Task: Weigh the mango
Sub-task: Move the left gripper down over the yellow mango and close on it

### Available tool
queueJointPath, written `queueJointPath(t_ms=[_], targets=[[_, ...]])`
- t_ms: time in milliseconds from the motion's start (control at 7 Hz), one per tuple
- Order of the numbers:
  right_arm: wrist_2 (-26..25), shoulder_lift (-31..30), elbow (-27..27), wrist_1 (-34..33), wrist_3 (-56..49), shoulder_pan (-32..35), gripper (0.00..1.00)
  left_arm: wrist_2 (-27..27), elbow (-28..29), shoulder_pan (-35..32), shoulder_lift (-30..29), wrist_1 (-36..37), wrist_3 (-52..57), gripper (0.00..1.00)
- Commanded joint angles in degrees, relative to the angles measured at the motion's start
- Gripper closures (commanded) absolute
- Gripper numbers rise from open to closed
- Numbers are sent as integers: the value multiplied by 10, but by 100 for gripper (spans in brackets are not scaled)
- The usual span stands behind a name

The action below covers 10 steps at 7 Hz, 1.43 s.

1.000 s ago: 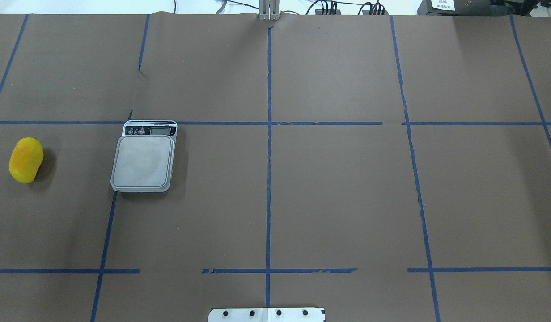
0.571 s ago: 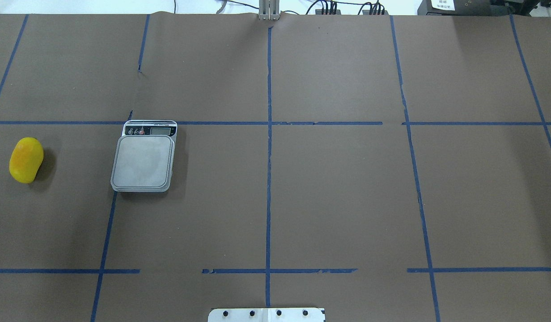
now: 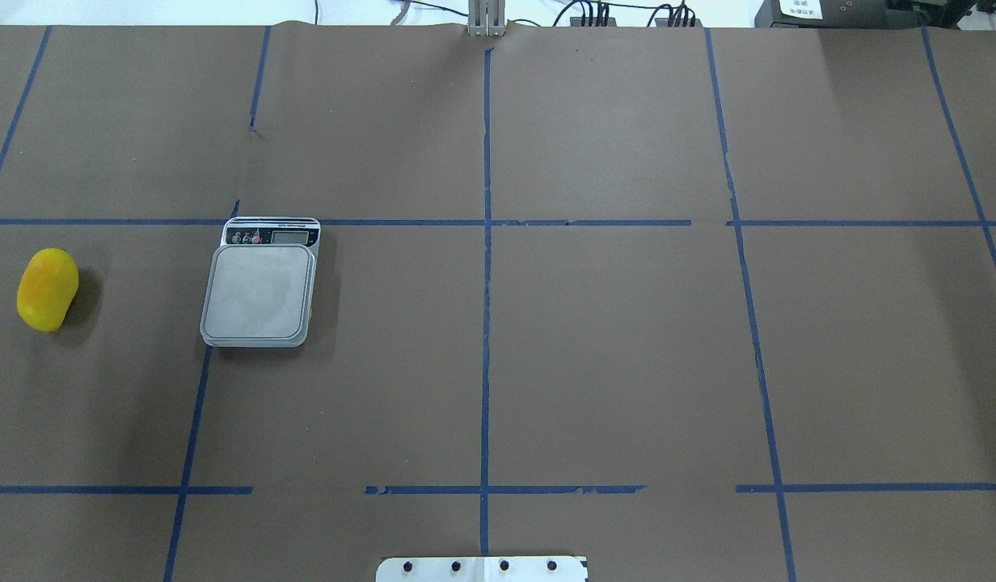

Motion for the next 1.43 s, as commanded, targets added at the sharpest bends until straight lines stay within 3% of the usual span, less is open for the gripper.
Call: queueJointPath(t_ms=[0, 429, 1286], targets=[[0, 0, 0, 0, 0, 0, 0, 6, -6, 92, 3, -66, -116, 0], [0, 0, 0, 0, 0, 0, 0, 46, 5, 169, 1, -97, -161, 0], [0, 0, 0, 0, 0, 0, 0, 48, 102, 213, -44, -126, -162, 0]])
